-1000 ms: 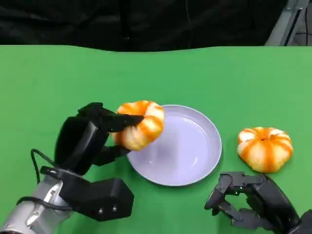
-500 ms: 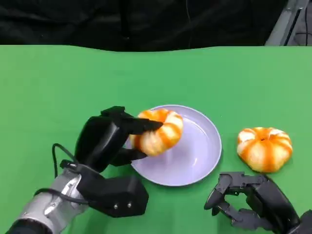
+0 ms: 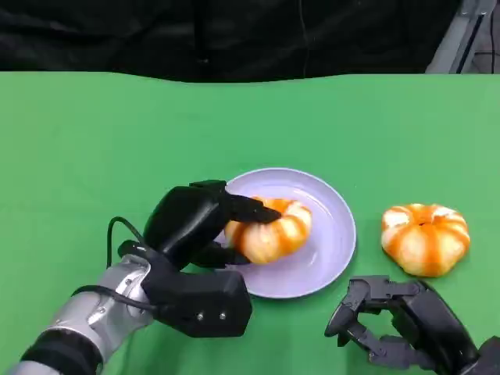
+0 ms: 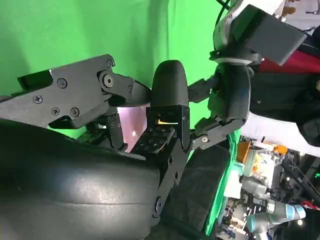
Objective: Grasp the bread from the table and place it into the plate.
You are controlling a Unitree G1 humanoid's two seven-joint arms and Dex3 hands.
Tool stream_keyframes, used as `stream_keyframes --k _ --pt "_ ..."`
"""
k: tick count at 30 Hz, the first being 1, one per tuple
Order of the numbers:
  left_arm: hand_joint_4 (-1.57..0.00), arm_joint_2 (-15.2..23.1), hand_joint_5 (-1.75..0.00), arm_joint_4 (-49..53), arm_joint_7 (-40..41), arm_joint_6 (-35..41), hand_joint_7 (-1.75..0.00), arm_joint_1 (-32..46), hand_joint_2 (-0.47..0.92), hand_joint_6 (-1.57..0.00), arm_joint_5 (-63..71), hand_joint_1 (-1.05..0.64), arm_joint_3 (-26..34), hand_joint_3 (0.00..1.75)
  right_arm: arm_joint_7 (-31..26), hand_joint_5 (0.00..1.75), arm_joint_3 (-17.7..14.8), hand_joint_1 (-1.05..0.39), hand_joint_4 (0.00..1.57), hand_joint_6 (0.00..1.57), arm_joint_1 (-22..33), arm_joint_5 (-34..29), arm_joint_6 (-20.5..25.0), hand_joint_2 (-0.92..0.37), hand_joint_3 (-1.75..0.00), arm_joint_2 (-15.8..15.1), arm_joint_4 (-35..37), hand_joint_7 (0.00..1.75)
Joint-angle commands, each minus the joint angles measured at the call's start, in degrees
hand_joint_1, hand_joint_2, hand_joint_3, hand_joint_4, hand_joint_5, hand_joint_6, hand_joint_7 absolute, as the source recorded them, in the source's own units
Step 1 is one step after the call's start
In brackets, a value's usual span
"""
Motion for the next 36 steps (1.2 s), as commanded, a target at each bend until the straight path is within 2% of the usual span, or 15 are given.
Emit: stream_keyframes --k 1,7,12,13,14,15,17,19,22,26,36 --pt "-0.76 -0.4 -0.78 2.5 -2.6 -0.6 0.00 -1.9 0.88 -1.14 -1.8 -0.11 0.4 0.00 -0.1 1.49 0.1 -0.12 0.75 0.87 0.3 0.1 0.8 -0.78 -0.67 -0.1 -0.6 1.01" --pt "-0.78 -0.9 -0.74 5.5 -1.4 -1.4 0.00 -3.3 0.89 -1.13 -1.5 -0.10 0.1 0.00 0.2 1.49 0.2 -0.12 0.75 0.87 0.2 0.5 0.4 -0.77 -0.68 0.2 -0.2 1.00" --pt "-0.73 -1.0 -0.80 7.6 0.3 -2.8 0.00 -4.4 0.88 -1.09 -0.8 -0.07 -0.4 0.00 0.3 1.49 0.2 -0.12 0.75 0.87 0.4 0.5 0.6 -0.77 -0.68 0.2 -0.5 1.00" --pt "-0.71 -0.9 -0.75 8.1 1.1 -2.9 0.00 -4.6 0.89 -1.04 -0.3 -0.09 -0.6 0.00 0.3 1.49 0.2 -0.12 0.75 0.87 0.4 0.4 0.6 -0.77 -0.68 0.1 -0.5 1.00" --pt "-0.76 -0.9 -0.49 8.4 1.8 -2.9 0.00 -4.8 0.89 -0.96 0.0 -0.12 -0.8 0.00 0.3 1.49 0.2 -0.12 0.76 0.87 0.4 0.4 0.7 -0.77 -0.68 0.1 -0.6 1.00" --pt "-0.82 -0.9 -0.32 8.8 2.3 -3.0 0.00 -5.0 0.89 -0.94 0.2 -0.13 -0.9 0.00 0.3 1.49 0.2 -0.12 0.75 0.87 0.4 0.3 0.7 -0.77 -0.68 0.0 -0.6 1.00" --pt "-0.85 -1.0 -0.17 9.2 2.8 -3.0 0.00 -5.2 0.90 -0.90 0.4 -0.14 -0.9 0.00 0.3 1.50 0.2 -0.13 0.75 0.87 0.4 0.3 0.6 -0.77 -0.68 0.1 -0.6 1.00" --pt "-0.82 -1.0 -0.10 9.5 3.1 -2.9 0.00 -5.3 0.90 -0.84 0.4 -0.18 -0.8 0.00 0.3 1.50 0.2 -0.12 0.75 0.87 0.4 0.3 0.4 -0.77 -0.68 0.1 -0.5 1.01" --pt "-0.82 -1.0 -0.06 9.8 3.3 -3.1 0.00 -5.5 0.90 -0.82 0.2 -0.19 -0.8 0.00 0.4 1.50 0.3 -0.12 0.75 0.87 0.4 0.3 0.4 -0.77 -0.68 0.0 -0.5 1.01" --pt "-0.72 -1.0 -0.01 9.9 2.6 -3.5 0.00 -5.5 0.92 -0.71 -0.7 -0.38 -0.2 0.12 0.6 1.52 0.3 -0.13 0.75 0.87 0.2 0.4 0.8 -0.77 -0.69 -0.1 -0.5 1.03" --pt "-0.64 -0.9 0.00 9.9 0.5 -3.7 0.00 -5.7 0.92 -0.57 -1.4 -0.55 0.0 0.36 0.4 1.55 0.4 -0.12 0.76 0.86 0.3 -0.1 0.6 -0.75 -0.72 -0.1 -0.9 1.08"
